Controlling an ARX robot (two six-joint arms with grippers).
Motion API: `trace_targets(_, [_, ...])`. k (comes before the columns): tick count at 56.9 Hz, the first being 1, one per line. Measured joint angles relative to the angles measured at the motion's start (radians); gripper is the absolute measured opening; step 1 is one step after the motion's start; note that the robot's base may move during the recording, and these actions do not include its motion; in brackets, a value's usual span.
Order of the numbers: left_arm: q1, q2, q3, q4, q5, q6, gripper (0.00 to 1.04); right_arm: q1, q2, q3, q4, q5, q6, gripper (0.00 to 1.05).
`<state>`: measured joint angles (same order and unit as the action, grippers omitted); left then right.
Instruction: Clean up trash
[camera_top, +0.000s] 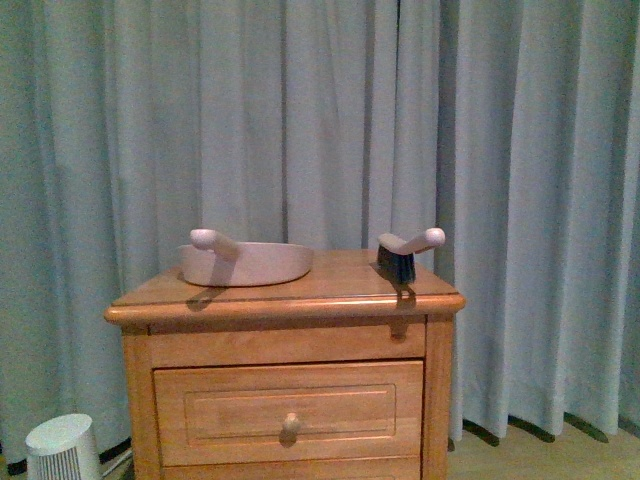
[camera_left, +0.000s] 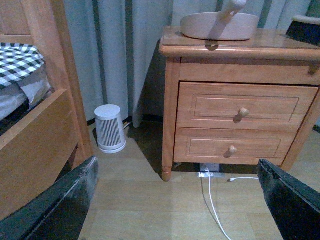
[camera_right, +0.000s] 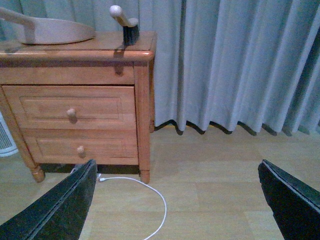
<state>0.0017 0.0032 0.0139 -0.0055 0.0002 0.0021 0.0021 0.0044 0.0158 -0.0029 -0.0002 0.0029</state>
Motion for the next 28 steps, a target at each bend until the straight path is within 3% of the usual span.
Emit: trace_targets(28, [0.000,-0.001,0.000,0.000,0.000,0.000,0.97,0.000,0.000,0.000,0.000,0.000,0.000,0.97])
